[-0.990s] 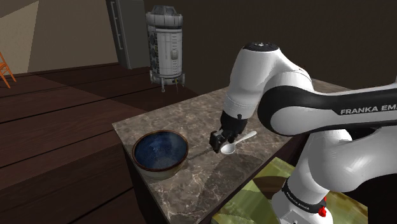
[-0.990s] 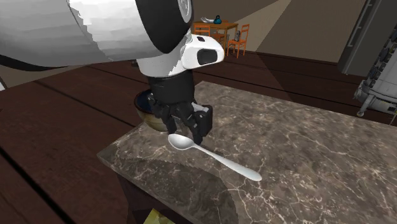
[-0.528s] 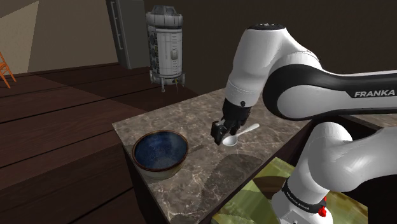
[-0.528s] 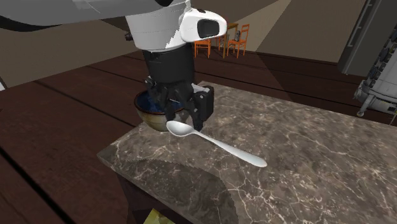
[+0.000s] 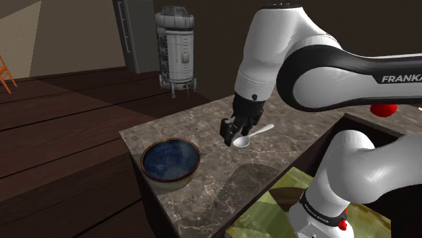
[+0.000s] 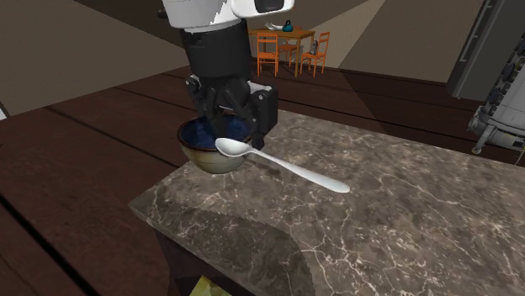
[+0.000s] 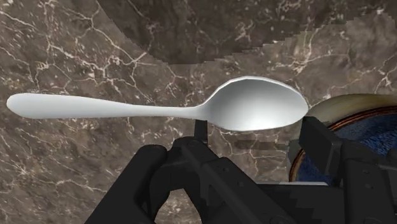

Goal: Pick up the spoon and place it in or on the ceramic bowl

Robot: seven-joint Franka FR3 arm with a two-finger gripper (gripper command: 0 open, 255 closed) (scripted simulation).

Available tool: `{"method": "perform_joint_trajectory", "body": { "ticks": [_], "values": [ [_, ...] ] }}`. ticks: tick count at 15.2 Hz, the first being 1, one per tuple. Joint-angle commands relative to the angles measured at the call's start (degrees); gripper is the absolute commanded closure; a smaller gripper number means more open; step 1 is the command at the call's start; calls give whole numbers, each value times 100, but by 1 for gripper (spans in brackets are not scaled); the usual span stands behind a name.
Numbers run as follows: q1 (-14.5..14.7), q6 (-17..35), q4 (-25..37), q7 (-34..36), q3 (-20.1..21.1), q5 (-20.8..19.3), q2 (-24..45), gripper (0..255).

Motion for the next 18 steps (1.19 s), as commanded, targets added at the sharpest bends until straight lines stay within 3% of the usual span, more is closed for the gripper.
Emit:
{"method": "perform_joint_trajectory", "body": {
  "ticks": [1, 10, 14, 18],
  "values": [
    [-98, 139, 340, 152, 203, 14, 456, 255],
    [-748, 602, 2077, 1074, 1303, -407, 2607, 255],
    [-1048, 606, 3001, 1669, 1856, -961, 3655, 255],
    [-1170, 417, 4059, 2424, 2372, -1848, 4886, 255]
  ]
}}
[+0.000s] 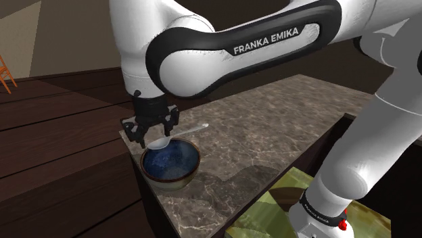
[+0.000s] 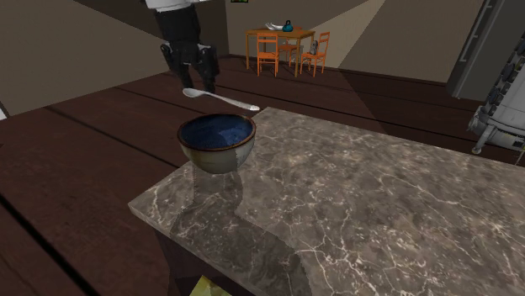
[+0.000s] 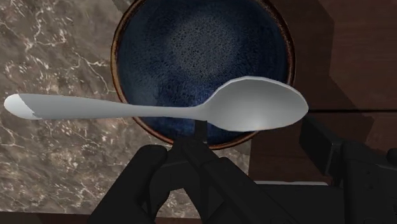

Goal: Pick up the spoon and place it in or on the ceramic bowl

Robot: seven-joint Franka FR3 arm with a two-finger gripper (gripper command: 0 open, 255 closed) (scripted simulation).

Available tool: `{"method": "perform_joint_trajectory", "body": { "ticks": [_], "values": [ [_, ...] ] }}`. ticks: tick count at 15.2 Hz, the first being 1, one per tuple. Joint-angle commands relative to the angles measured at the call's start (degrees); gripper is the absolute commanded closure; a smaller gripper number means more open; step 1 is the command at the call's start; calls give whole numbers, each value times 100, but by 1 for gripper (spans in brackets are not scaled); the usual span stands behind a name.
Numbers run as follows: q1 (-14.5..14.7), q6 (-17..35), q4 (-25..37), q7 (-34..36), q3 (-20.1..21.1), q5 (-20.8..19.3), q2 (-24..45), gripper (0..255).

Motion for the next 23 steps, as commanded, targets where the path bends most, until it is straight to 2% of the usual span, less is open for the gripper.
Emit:
{"method": "perform_joint_trajectory", "body": {
  "ticks": [1, 2, 17, 23],
  "values": [
    [37, -156, 526, 382, 194, -472, 597, 255],
    [88, -213, 695, 492, 220, -624, 789, 255],
    [169, 821, -143, 880, 158, -1029, 1148, 255],
    [169, 821, -143, 880, 158, -1029, 1148, 255]
  ]
}}
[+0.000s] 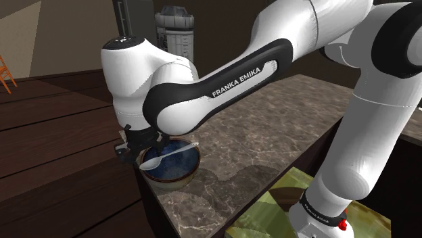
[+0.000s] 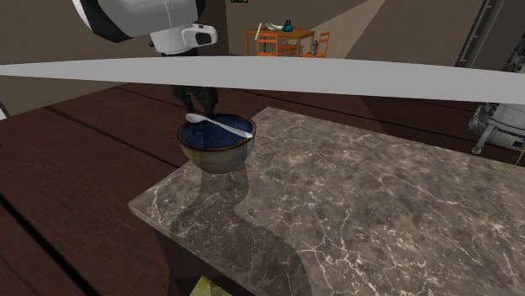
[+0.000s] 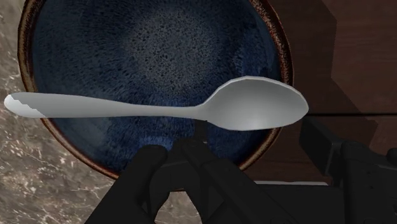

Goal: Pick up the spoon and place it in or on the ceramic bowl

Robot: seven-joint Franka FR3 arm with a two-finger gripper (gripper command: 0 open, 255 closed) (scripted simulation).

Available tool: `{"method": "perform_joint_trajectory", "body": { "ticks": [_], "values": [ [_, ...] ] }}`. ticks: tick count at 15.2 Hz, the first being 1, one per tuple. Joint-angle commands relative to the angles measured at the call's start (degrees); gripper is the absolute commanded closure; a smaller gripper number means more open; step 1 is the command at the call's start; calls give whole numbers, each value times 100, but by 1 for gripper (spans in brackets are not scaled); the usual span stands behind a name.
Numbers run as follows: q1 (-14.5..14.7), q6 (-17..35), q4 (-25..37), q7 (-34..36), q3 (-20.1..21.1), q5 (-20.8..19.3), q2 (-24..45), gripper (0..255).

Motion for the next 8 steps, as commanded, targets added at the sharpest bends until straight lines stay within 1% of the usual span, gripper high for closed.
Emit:
{"method": "perform_joint_trajectory", "body": {
  "ticks": [1, 2, 7, 8],
  "values": [
    [0, 2, -2, 0, 0, -1, 0, 255],
    [0, 2, -1, 1, 0, -1, 1, 0],
    [0, 2, -1, 1, 0, -2, 1, 0],
    [-13, -158, 97, -72, 23, 108, -103, 0]
  ]
}}
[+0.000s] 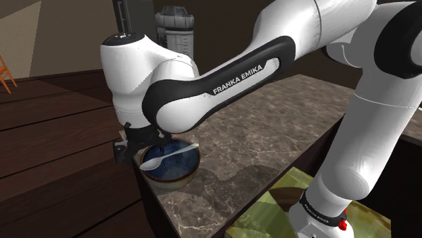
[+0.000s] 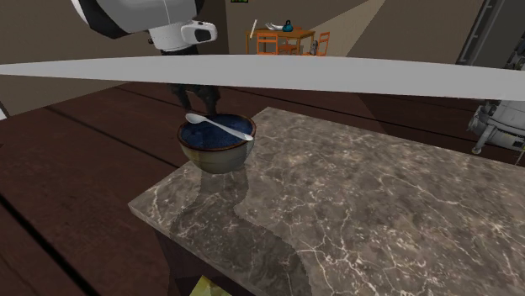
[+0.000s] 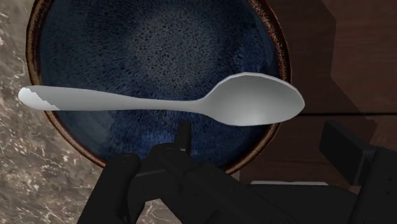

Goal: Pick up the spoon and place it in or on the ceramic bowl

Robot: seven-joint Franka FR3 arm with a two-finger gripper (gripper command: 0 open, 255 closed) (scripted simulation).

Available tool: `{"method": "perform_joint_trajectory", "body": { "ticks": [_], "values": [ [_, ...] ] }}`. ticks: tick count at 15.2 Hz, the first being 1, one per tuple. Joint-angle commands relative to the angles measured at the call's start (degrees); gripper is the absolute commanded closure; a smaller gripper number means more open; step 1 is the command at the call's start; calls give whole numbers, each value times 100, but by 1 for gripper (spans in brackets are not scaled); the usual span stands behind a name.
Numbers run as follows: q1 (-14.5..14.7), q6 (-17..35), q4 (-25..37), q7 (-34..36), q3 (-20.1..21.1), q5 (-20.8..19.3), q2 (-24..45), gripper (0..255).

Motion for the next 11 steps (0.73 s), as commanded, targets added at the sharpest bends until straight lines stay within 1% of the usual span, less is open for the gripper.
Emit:
{"method": "perform_joint_trajectory", "body": {
  "ticks": [1, 3, 11],
  "values": [
    [-9, -253, 174, -92, 31, 143, -132, 0],
    [-19, -553, 387, -193, 56, 293, -279, 0],
    [-17, -552, 386, -193, 53, 293, -279, 0]
  ]
}}
